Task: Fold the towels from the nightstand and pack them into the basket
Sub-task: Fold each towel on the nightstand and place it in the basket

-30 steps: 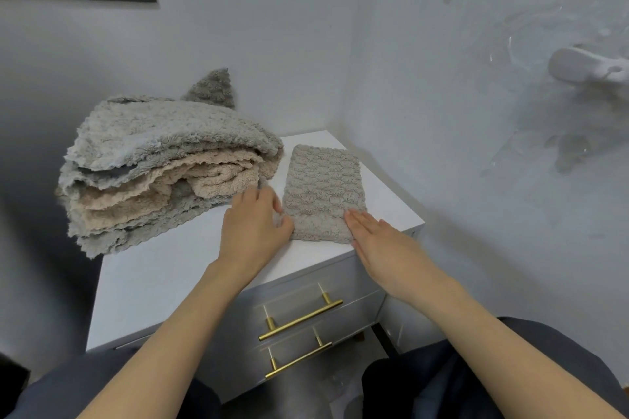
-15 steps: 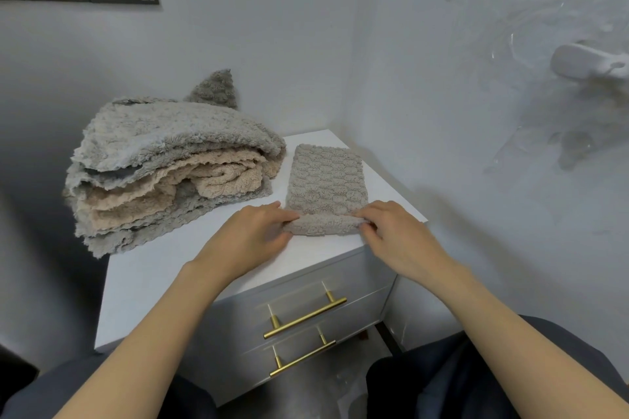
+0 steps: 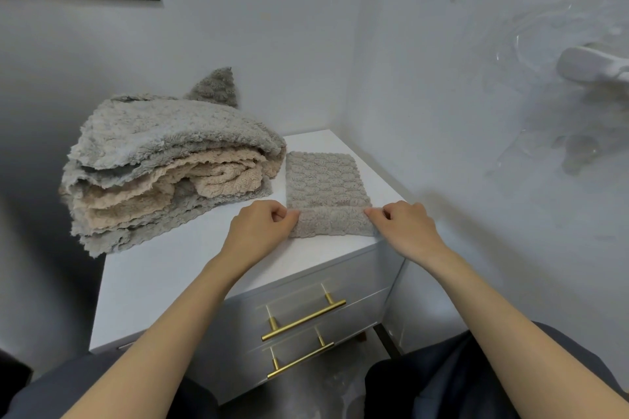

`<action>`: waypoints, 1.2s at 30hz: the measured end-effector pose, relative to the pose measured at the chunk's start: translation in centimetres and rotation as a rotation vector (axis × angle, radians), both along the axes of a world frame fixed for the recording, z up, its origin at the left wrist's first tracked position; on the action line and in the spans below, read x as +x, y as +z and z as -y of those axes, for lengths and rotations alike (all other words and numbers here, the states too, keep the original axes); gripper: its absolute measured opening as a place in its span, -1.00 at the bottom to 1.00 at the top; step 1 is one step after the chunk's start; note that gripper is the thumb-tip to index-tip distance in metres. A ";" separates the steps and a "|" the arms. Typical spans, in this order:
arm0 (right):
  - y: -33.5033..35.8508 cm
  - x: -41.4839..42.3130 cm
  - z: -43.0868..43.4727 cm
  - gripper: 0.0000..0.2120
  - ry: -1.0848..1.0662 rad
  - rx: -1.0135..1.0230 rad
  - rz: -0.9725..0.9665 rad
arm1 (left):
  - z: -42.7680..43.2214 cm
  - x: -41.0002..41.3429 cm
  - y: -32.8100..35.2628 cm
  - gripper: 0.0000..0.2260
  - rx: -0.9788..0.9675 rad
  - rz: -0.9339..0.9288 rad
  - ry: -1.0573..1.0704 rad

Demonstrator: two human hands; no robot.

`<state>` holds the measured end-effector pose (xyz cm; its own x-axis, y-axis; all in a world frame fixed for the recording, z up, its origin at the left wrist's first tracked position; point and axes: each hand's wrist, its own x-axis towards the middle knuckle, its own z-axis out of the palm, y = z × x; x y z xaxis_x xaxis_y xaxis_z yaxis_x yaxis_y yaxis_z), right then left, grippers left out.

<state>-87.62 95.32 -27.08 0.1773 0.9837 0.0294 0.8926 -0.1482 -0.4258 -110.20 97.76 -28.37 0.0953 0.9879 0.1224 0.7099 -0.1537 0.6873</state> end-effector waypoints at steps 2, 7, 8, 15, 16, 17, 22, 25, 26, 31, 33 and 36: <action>-0.2 -0.3 0.0 -0.49 -0.010 -0.009 0.099 | 0.0 0.1 -0.1 -0.74 0.019 -0.017 0.017; -0.2 -1.5 0.2 -0.79 -0.001 0.340 0.271 | 0.0 0.4 -0.2 -0.77 0.052 -0.043 0.055; -0.1 -2.2 0.5 -0.81 0.081 0.438 0.226 | -0.1 0.4 -0.2 -0.77 0.051 -0.045 0.058; -2.2 -7.3 2.5 -0.48 0.550 0.279 0.350 | -0.2 0.4 -0.2 -0.77 0.032 -0.048 0.071; -2.5 -7.2 2.4 -0.46 0.560 0.248 0.384 | -0.3 0.4 -0.2 -0.76 0.026 -0.047 0.072; -2.7 -7.0 2.4 -0.46 0.565 0.232 0.400 | -0.3 0.4 -0.2 -0.77 0.022 -0.050 0.072; -2.8 -5.9 2.5 -0.47 0.537 0.175 0.411 | -0.3 0.6 -0.1 -0.78 0.033 -0.087 0.081; -2.7 -4.8 2.6 -0.47 0.493 0.142 0.419 | -0.2 0.6 -0.1 -0.78 0.038 -0.106 0.088; -2.6 -4.4 2.7 -0.47 0.478 0.131 0.419 | -0.2 0.6 -0.1 -0.78 0.036 -0.108 0.089; -2.0 -2.9 2.8 -0.47 0.386 0.083 0.438 | 0.2 0.7 0.0 -0.80 0.064 -0.134 0.085; -1.8 -2.6 2.5 -0.46 0.364 0.069 0.441 | 0.7 1.0 -0.1 -0.85 0.190 -0.156 0.083; -1.7 -2.3 2.0 -0.48 0.366 0.092 0.442 | 1.1 1.0 -0.1 -0.87 0.465 -0.193 -0.041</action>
<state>-89.93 93.33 -28.74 -0.2223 0.9686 0.1117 0.9747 0.2234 0.0023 -109.23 96.63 -28.51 0.1972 0.8279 0.5251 0.8043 -0.4429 0.3962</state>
